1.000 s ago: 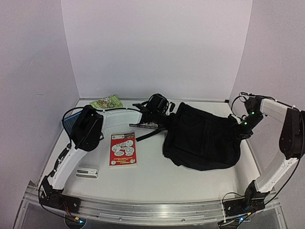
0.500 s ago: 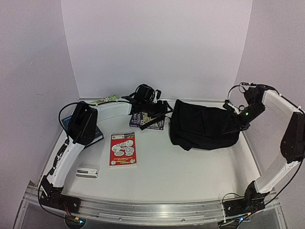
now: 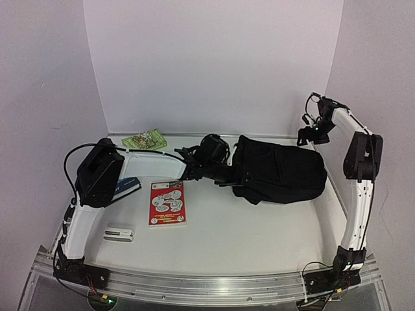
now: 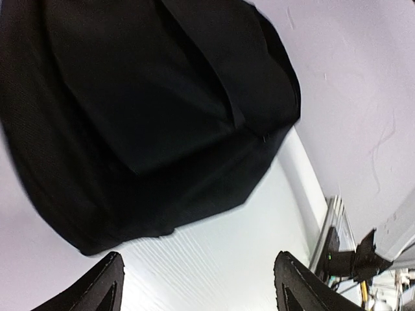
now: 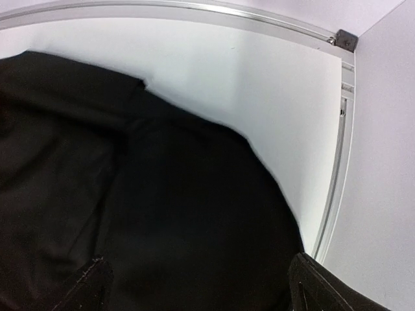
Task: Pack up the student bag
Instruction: Adjust the student bag at the center of the board.
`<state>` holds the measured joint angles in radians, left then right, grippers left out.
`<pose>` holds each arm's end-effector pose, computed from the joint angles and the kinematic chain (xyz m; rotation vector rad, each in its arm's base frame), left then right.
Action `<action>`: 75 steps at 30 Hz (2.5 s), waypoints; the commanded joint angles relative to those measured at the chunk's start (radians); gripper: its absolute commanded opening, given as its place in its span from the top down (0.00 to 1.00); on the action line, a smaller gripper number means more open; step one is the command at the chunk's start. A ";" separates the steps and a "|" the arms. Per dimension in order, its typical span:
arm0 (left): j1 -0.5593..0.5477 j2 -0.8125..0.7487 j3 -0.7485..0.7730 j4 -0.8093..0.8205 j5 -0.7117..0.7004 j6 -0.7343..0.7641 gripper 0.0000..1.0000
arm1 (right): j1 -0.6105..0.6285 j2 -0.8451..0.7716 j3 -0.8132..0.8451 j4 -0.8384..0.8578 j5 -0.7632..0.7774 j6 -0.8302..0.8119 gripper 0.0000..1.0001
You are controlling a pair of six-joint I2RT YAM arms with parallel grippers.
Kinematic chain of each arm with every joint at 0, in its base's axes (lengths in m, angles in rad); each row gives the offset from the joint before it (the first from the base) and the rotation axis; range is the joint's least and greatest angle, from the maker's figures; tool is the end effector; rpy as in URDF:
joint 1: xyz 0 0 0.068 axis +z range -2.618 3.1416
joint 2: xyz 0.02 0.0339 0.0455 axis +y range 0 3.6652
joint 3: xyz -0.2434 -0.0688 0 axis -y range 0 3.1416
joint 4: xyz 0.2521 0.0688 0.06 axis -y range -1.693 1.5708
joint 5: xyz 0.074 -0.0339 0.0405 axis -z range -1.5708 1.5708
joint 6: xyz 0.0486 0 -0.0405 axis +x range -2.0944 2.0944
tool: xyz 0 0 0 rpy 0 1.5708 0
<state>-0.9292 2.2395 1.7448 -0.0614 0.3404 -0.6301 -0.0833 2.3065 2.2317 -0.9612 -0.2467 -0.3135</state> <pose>0.3000 -0.4287 0.1743 0.5750 2.3019 -1.2117 0.5002 -0.0299 0.2307 -0.3812 2.5387 0.1733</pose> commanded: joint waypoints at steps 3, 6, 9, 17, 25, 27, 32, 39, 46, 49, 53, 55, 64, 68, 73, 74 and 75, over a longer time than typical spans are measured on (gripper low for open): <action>-0.031 0.068 0.001 0.119 0.055 -0.075 0.21 | -0.003 0.111 0.064 -0.004 0.018 0.023 0.05; -0.030 0.115 0.048 0.126 0.058 -0.082 0.21 | -0.010 0.069 -0.080 -0.003 -0.040 -0.001 0.06; -0.023 0.169 0.119 0.107 0.054 -0.081 0.21 | -0.023 -0.004 -0.260 -0.004 -0.097 -0.029 0.08; 0.072 0.246 0.217 0.170 0.056 -0.129 0.27 | -0.033 -0.321 -0.739 -0.033 -0.244 -0.076 0.12; 0.182 0.386 0.477 0.032 0.148 -0.093 0.27 | 0.149 -0.643 -1.011 -0.203 -0.526 -0.147 0.08; 0.196 0.374 0.488 0.002 0.159 -0.073 0.27 | 0.176 -0.696 -0.981 -0.218 -0.545 -0.144 0.06; 0.181 0.188 0.252 0.041 0.126 -0.021 0.24 | 0.080 -0.733 -0.787 -0.190 -0.362 -0.105 0.03; 0.082 0.047 0.055 0.068 0.052 0.011 0.20 | -0.055 -0.428 -0.544 -0.055 -0.026 -0.055 0.02; 0.035 0.034 -0.016 0.077 0.078 -0.006 0.14 | -0.080 -0.159 -0.378 -0.038 0.006 -0.054 0.02; 0.023 0.043 -0.046 0.122 0.114 -0.039 0.05 | -0.081 -0.125 -0.393 -0.041 0.001 -0.067 0.02; 0.017 0.064 -0.079 0.192 0.144 -0.089 0.04 | -0.082 -0.144 -0.512 -0.051 -0.074 -0.071 0.02; 0.018 0.074 -0.078 0.208 0.151 -0.101 0.05 | -0.082 -0.171 -0.592 -0.072 -0.139 -0.073 0.02; 0.023 0.109 -0.027 0.210 0.141 -0.105 0.06 | 0.009 -0.414 -0.933 -0.195 -0.449 -0.129 0.02; 0.040 0.100 -0.036 0.199 0.139 -0.112 0.06 | 0.161 -0.556 -0.974 -0.246 -0.528 -0.152 0.02; 0.044 0.035 -0.103 0.142 0.070 -0.080 0.07 | 0.132 -0.631 -0.878 -0.246 -0.456 -0.142 0.02; 0.036 0.027 -0.102 0.100 0.044 -0.060 0.08 | 0.105 -0.630 -0.863 -0.237 -0.433 -0.144 0.02; 0.028 0.020 -0.102 0.064 0.027 -0.046 0.08 | 0.072 -0.621 -0.849 -0.225 -0.410 -0.141 0.02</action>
<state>-0.8866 2.3353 1.6579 0.0989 0.4491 -0.7318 0.0942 1.7089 1.3096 -1.1862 -0.7169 -0.4432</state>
